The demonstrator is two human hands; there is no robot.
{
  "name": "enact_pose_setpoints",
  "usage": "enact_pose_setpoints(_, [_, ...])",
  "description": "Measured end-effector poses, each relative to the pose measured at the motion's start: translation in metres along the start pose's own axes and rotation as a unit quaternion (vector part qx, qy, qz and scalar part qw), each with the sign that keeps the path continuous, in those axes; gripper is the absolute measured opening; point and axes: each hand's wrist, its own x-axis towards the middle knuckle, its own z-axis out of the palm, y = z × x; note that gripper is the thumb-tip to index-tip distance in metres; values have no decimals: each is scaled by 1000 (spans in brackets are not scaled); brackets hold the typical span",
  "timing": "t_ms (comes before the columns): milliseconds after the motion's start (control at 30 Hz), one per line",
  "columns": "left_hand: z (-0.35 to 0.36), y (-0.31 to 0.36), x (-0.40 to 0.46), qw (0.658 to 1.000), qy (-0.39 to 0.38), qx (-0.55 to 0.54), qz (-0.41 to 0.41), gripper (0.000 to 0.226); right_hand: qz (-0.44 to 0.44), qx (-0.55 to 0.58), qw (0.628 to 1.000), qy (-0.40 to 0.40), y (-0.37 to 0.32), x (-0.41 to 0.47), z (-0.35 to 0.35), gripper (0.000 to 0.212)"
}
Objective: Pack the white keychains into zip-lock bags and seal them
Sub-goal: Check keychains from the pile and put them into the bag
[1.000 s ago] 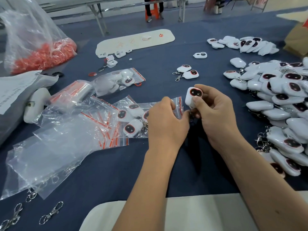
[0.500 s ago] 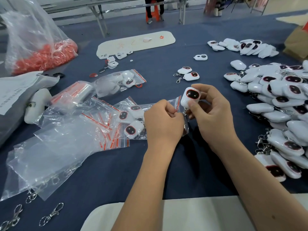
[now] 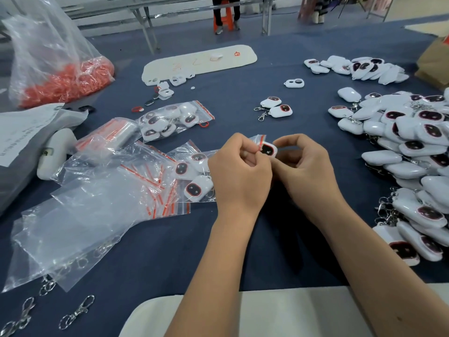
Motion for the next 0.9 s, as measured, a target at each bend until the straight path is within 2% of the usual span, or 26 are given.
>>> enact_pose_setpoints(100, [0,1,-1,1000,-6,-8,28,11,-10,-26,1000,-12,-2,-1,0,14])
enact_pose_setpoints(167, [0,2,-2,999,-10,-20,46,11,-36,-29,997,-60,-4,-2,0,8])
enact_pose_setpoints(233, [0,4,-3,998,-9,-28,63,11,-61,-4,991,-116,-6,-4,0,20])
enact_pose_setpoints(300, [-1,4,-3,996,5,-41,74,11,-69,27,989,-126,-10,-6,0,25])
enact_pose_setpoints(400, [-1,5,-4,995,6,-43,87,13,-103,-56,989,-88,-8,-6,2,27])
enact_pose_setpoints(467, [0,6,-5,994,-2,-30,103,13,-111,-112,979,-131,-9,-8,4,33])
enact_pose_setpoints(567, [-1,6,-4,994,7,-40,106,12,-85,-65,979,-176,-14,-7,2,38])
enact_pose_setpoints(633, [-1,5,-3,993,15,-58,98,11,-68,-9,993,-96,-16,-7,2,37])
enact_pose_setpoints(700, [0,3,-3,993,5,-58,100,11,-79,-54,994,57,-13,-5,1,38])
enact_pose_setpoints(800, [2,1,-4,994,-41,-39,97,11,-92,-201,943,250,-9,-3,-9,33])
enact_pose_setpoints(900, [4,-5,-4,993,-93,-16,73,12,-82,-297,887,343,-8,1,-24,28])
